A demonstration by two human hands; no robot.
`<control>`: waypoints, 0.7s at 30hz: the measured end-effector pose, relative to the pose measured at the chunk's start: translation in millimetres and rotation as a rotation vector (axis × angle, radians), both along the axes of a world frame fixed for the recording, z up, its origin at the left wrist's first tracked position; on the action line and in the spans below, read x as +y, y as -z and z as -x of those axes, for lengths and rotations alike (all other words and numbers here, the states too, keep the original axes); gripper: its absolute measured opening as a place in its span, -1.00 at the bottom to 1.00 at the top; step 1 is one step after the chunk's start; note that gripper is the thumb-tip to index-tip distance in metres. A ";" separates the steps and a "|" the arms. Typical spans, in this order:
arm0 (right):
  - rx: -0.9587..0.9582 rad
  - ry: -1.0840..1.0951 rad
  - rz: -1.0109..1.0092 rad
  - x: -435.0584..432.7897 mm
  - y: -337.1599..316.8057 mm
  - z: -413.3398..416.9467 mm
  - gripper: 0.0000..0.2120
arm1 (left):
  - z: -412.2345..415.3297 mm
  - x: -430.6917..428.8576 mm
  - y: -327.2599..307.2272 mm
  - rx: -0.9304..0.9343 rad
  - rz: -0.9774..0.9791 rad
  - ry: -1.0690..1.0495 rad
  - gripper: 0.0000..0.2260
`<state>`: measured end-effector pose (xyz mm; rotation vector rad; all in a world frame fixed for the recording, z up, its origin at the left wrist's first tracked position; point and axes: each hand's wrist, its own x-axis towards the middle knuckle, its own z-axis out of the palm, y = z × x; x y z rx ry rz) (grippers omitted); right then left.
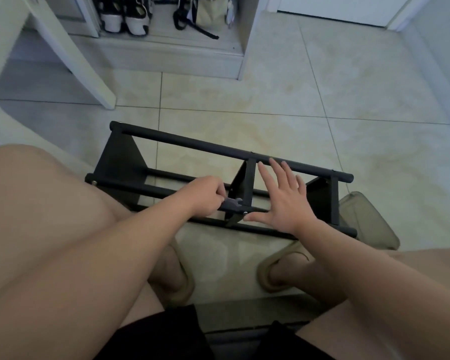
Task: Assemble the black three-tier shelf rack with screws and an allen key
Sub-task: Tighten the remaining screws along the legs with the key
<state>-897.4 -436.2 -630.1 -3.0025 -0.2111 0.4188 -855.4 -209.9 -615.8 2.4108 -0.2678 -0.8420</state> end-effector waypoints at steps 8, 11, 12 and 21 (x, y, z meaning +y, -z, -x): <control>0.084 -0.043 0.045 -13.3 23.8 -24.7 0.16 | -31.6 -1.6 16.2 -0.019 0.014 -0.175 -0.79; 0.059 -0.045 -0.007 -14.7 29.6 -22.5 0.12 | -40.4 -2.8 20.5 0.022 0.034 -0.161 -0.83; 0.045 -0.049 -0.021 -15.1 31.5 -22.1 0.12 | -42.9 -3.6 21.7 0.036 0.040 -0.157 -0.85; 0.001 -0.071 -0.055 -17.6 38.6 -22.0 0.12 | -54.2 -13.0 32.0 0.150 0.046 -0.103 -0.86</control>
